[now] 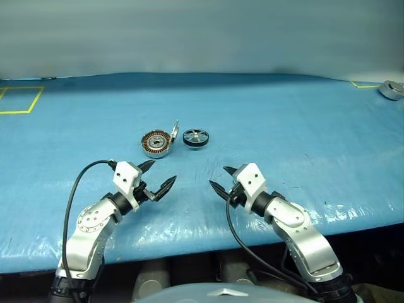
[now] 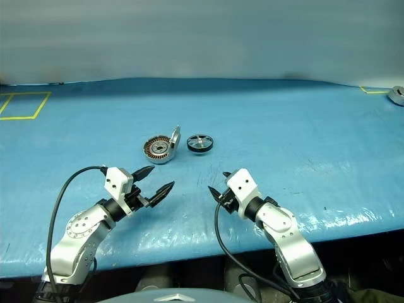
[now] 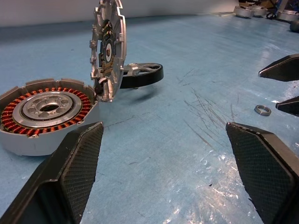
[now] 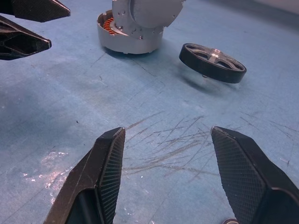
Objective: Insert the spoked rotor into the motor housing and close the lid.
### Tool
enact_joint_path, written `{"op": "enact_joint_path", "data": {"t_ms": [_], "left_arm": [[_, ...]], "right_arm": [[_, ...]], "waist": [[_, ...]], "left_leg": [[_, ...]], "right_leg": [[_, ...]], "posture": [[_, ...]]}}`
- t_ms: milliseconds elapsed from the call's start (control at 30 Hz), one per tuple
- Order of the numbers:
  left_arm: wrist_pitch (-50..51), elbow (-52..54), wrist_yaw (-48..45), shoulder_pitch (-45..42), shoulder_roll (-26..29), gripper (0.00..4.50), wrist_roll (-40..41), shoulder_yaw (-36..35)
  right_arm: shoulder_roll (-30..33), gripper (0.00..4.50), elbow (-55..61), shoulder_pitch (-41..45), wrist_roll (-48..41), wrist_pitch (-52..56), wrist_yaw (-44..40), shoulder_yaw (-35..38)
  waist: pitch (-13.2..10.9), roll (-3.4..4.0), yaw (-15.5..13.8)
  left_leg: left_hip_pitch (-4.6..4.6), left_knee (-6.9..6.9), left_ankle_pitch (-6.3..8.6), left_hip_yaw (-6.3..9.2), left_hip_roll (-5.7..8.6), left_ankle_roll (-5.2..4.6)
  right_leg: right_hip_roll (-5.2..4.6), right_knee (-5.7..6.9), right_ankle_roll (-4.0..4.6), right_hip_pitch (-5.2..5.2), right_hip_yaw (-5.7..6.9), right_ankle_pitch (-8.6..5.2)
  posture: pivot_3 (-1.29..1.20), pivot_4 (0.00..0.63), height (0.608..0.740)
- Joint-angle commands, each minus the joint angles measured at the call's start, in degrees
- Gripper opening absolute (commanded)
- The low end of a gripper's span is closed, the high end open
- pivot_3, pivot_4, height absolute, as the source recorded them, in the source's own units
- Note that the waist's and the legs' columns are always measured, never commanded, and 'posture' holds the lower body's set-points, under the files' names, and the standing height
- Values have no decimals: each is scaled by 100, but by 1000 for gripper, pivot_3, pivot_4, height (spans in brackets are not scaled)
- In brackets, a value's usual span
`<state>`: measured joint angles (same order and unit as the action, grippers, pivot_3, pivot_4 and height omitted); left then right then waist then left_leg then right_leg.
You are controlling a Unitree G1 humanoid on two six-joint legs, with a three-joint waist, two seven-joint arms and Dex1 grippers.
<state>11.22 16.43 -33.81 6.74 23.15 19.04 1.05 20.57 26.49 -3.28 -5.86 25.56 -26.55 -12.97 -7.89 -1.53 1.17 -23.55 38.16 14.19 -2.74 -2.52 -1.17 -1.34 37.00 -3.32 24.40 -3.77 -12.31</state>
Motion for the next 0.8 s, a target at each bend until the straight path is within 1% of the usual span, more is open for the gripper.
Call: {"op": "enact_joint_path", "data": {"t_ms": [33,800], "left_arm": [[8,142,25,-46,49,4459,-38,-87],[-24,37,27,-84,85,4459,-149,-165]], "right_arm": [[-26,3096,92,69,18,-111,44,34],[-70,3096,30,82,127,-195,80,25]], "waist": [[0,0,0],[0,0,0]], "left_leg": [[0,0,0,0,0,0],[0,0,0,0,0,0]], "right_leg": [[0,0,0,0,0,0],[0,0,0,0,0,0]], "posture": [[0,150,740],[0,150,740]]}}
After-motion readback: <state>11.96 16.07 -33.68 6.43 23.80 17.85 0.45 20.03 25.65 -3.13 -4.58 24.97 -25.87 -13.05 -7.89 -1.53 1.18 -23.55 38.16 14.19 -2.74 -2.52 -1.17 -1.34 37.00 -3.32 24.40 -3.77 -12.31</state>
